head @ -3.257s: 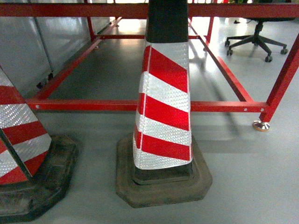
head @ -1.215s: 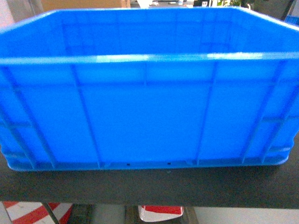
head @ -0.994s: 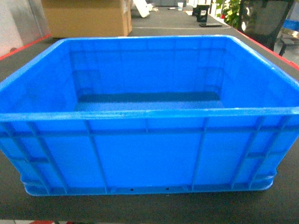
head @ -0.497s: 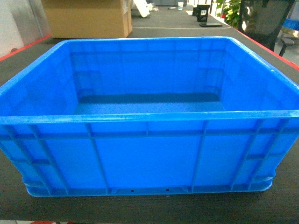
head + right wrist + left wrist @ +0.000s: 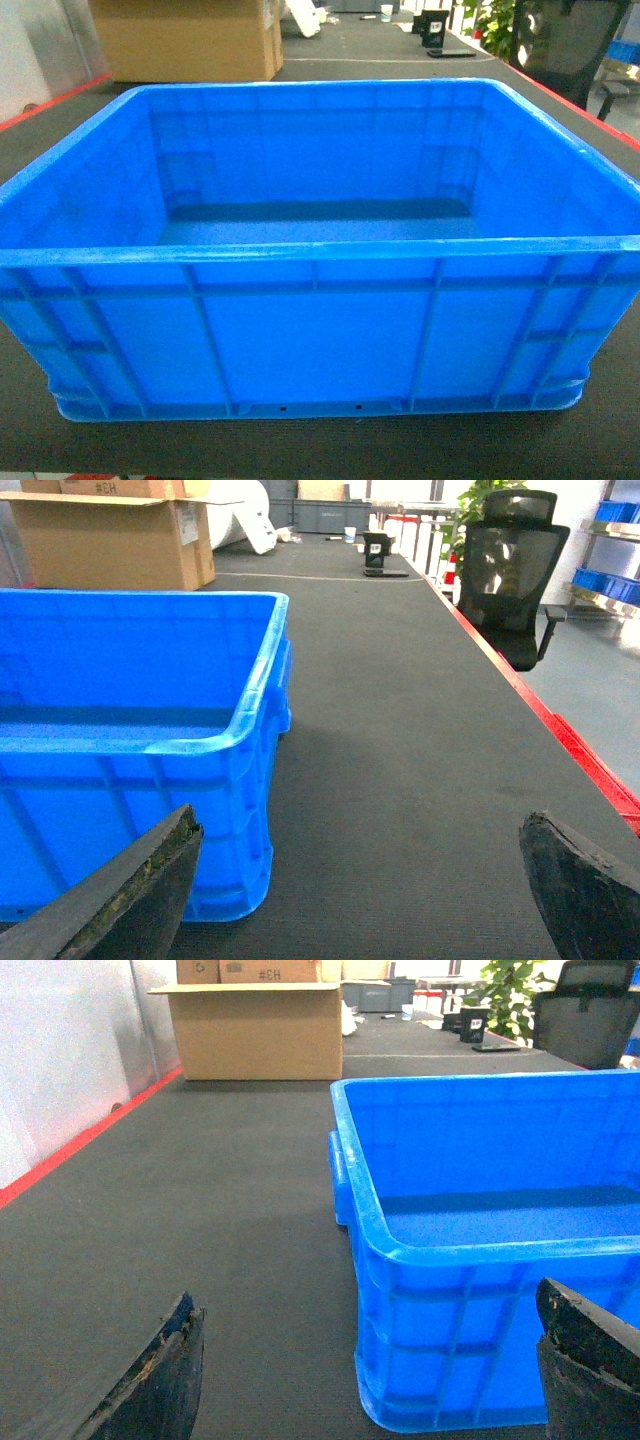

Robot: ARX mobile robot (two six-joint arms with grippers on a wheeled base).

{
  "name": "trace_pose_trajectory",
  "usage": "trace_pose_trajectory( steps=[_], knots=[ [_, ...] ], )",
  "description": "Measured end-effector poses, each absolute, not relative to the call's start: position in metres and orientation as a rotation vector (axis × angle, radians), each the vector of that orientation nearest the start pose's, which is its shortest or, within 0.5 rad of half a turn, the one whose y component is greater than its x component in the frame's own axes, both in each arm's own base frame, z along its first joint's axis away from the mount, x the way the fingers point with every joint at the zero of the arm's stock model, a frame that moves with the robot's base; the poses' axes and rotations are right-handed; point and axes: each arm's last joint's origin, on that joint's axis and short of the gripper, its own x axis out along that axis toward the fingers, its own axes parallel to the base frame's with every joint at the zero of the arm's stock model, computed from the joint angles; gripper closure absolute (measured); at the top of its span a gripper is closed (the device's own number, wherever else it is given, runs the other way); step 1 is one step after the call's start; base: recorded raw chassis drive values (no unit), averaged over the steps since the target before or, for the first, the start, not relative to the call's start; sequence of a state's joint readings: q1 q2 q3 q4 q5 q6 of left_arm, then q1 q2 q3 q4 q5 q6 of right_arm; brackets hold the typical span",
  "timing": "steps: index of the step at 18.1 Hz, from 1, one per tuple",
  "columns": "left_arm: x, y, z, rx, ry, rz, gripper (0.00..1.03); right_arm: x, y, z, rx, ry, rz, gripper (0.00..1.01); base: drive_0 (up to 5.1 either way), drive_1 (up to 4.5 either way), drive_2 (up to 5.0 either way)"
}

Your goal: Place box next to blue box on left shelf

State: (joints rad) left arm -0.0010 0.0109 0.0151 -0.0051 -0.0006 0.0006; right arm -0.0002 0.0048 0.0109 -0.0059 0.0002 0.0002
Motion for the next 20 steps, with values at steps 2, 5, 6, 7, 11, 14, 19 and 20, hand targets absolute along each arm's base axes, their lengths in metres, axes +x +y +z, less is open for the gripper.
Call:
trace_pose_trajectory(
  steps=[2, 5, 6, 7, 11, 14, 19, 20],
  knots=[
    [0.0975, -0.0001, 0.1673, 0.001, 0.001, -0.001, 0.05, 0.0973, 0.0, 0.1663, 0.0, 0.0, 0.0, 0.03, 0.0, 0.0, 0.0],
    [0.0975, -0.0001, 0.1673, 0.001, 0.001, -0.001, 0.05, 0.0973, 0.0, 0.1663, 0.0, 0.0, 0.0, 0.03, 0.0, 0.0, 0.0],
    [0.0975, -0.0001, 0.1673, 0.001, 0.001, 0.0, 0.05, 0.0973, 0.0, 0.1663, 0.0, 0.0, 0.0, 0.03, 0.0, 0.0, 0.0],
    [0.0975, -0.0001, 0.1673, 0.001, 0.001, 0.0, 0.05, 0.0973, 0.0, 0.1663, 0.0, 0.0, 0.0, 0.03, 0.0, 0.0, 0.0],
    [0.0975, -0.0001, 0.1673, 0.001, 0.001, -0.001, 0.05, 0.0973, 0.0, 0.1663, 0.0, 0.0, 0.0, 0.03, 0.0, 0.0, 0.0],
    [0.0975, -0.0001, 0.1673, 0.001, 0.001, -0.001, 0.05, 0.0973, 0.0, 0.1663, 0.0, 0.0, 0.0, 0.03, 0.0, 0.0, 0.0],
    [0.0975, -0.0001, 0.1673, 0.001, 0.001, -0.001, 0.05, 0.0973, 0.0, 0.1663, 0.0, 0.0, 0.0, 0.03, 0.0, 0.0, 0.0],
    [0.0975, -0.0001, 0.1673, 0.001, 0.001, -0.001, 0.05, 0.0973, 0.0, 0.1663, 0.0, 0.0, 0.0, 0.03, 0.0, 0.0, 0.0]
  ],
)
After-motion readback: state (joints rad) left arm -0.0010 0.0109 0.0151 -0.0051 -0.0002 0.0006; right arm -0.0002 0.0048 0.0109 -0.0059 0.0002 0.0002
